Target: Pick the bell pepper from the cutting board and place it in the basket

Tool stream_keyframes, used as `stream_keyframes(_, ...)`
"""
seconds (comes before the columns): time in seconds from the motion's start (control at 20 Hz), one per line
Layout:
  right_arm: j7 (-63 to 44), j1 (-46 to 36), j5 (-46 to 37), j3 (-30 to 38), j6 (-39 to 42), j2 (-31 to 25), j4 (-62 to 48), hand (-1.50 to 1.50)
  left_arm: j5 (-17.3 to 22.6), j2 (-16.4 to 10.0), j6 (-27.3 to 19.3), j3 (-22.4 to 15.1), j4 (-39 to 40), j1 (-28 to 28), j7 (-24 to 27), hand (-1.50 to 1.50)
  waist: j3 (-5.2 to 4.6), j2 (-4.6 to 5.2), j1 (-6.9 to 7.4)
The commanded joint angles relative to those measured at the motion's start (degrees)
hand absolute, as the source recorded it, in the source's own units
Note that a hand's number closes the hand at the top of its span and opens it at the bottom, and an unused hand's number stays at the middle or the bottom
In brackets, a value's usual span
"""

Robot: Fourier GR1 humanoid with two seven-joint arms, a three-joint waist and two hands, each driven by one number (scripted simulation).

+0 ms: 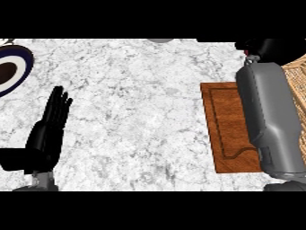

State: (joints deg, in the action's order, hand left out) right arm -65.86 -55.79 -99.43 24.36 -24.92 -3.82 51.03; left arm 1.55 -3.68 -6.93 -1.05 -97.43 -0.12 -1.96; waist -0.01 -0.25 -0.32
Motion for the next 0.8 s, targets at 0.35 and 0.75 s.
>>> stream_keyframes(0.35,-1.0,14.5,3.1,0.7,7.8,0.7,17.4,1.50,-1.4,0.8,-1.1,-0.8,-1.7,-0.1,-1.3,0.00,0.01,-0.01,-0.13)
stream_keyframes(0.75,1.4,17.3,7.1,1.9,8.9,-2.1,15.2,1.50,-0.1,0.3,0.7,0.6,0.6,0.3,0.6,0.00,0.01,0.26,0.56)
